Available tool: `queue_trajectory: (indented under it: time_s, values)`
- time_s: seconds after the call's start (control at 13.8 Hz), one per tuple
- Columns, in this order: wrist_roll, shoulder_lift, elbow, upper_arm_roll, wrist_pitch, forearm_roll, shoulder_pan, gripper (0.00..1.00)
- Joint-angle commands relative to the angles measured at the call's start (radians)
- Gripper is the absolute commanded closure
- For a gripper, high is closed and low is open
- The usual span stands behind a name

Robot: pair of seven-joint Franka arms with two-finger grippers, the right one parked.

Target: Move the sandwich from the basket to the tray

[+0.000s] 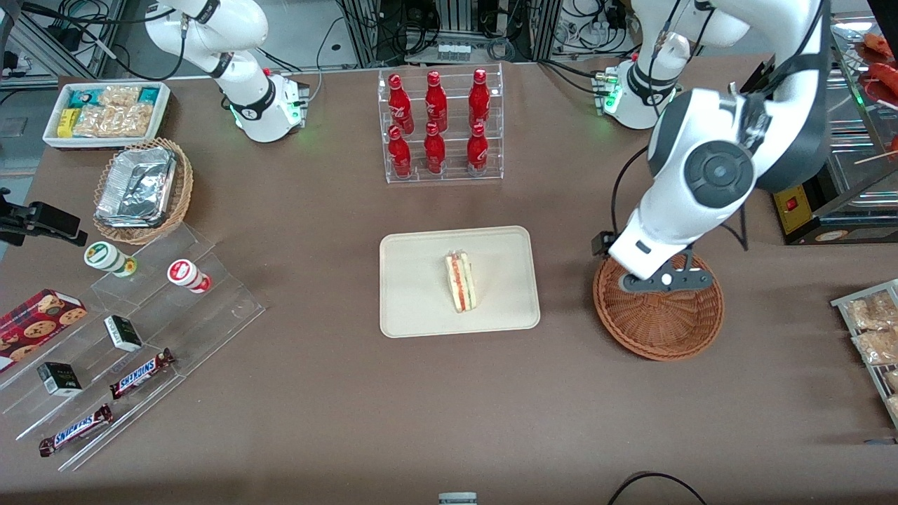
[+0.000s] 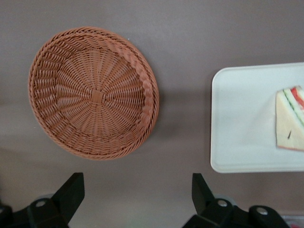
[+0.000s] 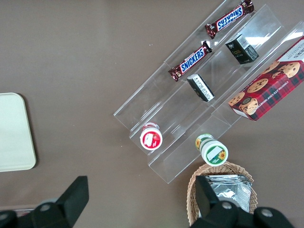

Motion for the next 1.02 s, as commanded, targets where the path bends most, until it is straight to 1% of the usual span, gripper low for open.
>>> queue_trajectory:
  time_s: [0.0, 0.15, 0.22, 0.44, 0.58, 0.73, 0.95]
  values:
    - [0.133, -0.084, -0.036, -0.035, -0.059, -0.007, 0.116, 0.0]
    - [0.212, -0.122, -0.033, -0.074, -0.11, -0.003, 0.201, 0.0]
    - [0.236, -0.145, -0.033, -0.109, -0.119, 0.0, 0.25, 0.0]
    - [0.27, -0.178, -0.033, -0.299, -0.143, 0.023, 0.467, 0.0]
    - [0.27, -0.196, -0.031, -0.387, -0.168, 0.045, 0.558, 0.0]
    - [0.272, -0.214, -0.017, -0.439, -0.203, 0.045, 0.623, 0.0]
    - [0.275, -0.222, 0.0, -0.456, -0.243, 0.045, 0.652, 0.0]
